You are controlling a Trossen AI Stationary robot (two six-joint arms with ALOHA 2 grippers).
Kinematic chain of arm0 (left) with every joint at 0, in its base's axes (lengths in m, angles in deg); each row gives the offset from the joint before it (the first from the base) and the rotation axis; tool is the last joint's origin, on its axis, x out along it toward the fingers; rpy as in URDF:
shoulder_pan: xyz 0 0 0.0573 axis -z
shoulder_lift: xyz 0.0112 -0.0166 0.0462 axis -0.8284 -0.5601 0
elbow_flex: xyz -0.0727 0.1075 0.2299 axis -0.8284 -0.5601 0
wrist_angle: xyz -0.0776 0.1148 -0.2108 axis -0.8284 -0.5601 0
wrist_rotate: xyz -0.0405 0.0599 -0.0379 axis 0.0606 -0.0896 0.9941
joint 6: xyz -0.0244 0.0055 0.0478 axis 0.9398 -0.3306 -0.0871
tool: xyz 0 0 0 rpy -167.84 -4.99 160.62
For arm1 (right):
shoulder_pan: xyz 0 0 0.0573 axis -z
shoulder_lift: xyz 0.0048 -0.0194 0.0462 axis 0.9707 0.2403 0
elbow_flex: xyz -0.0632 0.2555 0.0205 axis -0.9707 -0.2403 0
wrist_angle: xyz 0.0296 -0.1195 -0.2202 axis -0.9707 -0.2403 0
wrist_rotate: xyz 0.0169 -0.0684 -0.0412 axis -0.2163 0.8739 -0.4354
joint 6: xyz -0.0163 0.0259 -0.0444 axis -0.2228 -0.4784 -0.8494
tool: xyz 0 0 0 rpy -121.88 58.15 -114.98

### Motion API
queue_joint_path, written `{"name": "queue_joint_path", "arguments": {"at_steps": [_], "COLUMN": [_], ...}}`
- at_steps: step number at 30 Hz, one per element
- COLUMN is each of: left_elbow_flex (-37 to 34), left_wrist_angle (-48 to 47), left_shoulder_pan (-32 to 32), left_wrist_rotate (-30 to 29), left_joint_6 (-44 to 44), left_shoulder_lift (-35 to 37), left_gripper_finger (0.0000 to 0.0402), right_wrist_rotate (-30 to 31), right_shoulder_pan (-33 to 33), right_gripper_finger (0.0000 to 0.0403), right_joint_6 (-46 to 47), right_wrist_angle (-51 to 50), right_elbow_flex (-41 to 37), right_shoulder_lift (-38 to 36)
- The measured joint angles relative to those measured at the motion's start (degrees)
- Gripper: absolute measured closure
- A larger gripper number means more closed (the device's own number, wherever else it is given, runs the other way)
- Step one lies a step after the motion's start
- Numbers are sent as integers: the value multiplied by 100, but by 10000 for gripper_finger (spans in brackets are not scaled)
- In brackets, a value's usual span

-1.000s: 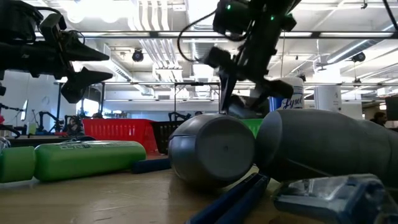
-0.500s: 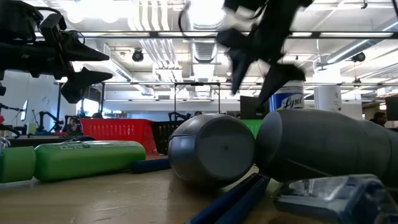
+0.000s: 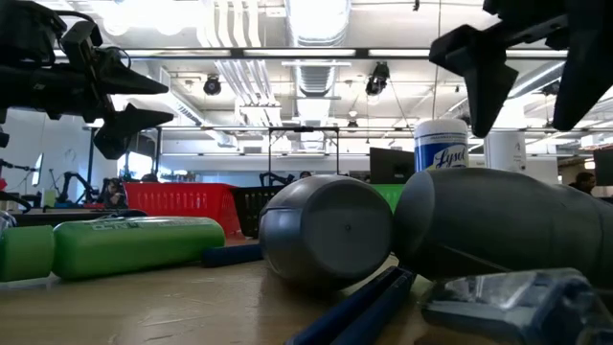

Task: Pick & Place Travel size toiletries
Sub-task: Put the gray deodorant into the green basket

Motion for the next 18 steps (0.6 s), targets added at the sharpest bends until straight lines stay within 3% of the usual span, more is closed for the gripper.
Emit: {"name": "queue_joint_path", "arguments": {"at_steps": [7,10,18], "left_elbow_flex": [0,0,0], "left_wrist_angle": [-19,-29,-82], "left_shoulder_pan": [0,0,-4], "left_wrist_rotate": [0,0,-7], "left_joint_6": [-2,-1,0], "left_shoulder_lift": [-2,-2,-2], "left_gripper_finger": [172,172,172], "right_wrist_rotate": [6,-266,-418], "right_shoulder_pan": [-18,-6,93], "right_gripper_finger": [95,86,74], "right_joint_6": [-1866,-2639,-3421], "right_wrist_angle": [325,516,888], "right_elbow_flex": [-114,-126,-142], "right_shoulder_lift": [118,308,1041]}}
